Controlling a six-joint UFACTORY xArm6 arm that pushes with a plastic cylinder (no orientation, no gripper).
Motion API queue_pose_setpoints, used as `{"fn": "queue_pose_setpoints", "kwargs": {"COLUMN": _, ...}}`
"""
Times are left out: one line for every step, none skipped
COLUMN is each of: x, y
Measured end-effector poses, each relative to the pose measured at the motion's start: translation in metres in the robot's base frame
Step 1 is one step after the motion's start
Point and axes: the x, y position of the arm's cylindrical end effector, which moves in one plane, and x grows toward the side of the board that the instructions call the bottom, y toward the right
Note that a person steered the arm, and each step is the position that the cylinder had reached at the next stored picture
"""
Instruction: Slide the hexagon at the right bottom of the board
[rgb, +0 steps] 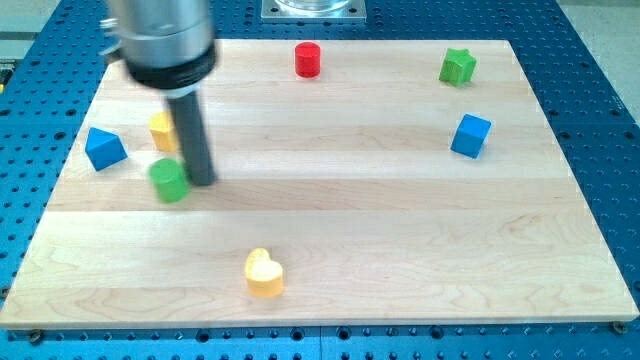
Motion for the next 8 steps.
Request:
{"fn": "queue_pose_setpoints", "kwargs": {"x": -0.022, "y": -0.009}}
{"fn": "queue_pose_setpoints", "kwargs": {"x": 0.010, "y": -0.052}}
{"fn": "queue_pose_setpoints", "kwargs": {"x": 0.073, "y": -0.069}}
{"fn": "queue_pose_setpoints", "kwargs": {"x": 0.054, "y": -0.041}}
{"fn": "queue_pose_setpoints", "kwargs": {"x": 0.071, "y": -0.014}}
{"fn": "queue_pose_setpoints", "kwargs": {"x": 0.031, "y": -0.014}}
{"fn": "queue_pose_setpoints", "kwargs": {"x": 0.022, "y": -0.010}}
{"fn": "queue_pose_setpoints", "kwargs": {"x": 0.022, "y": -0.007}}
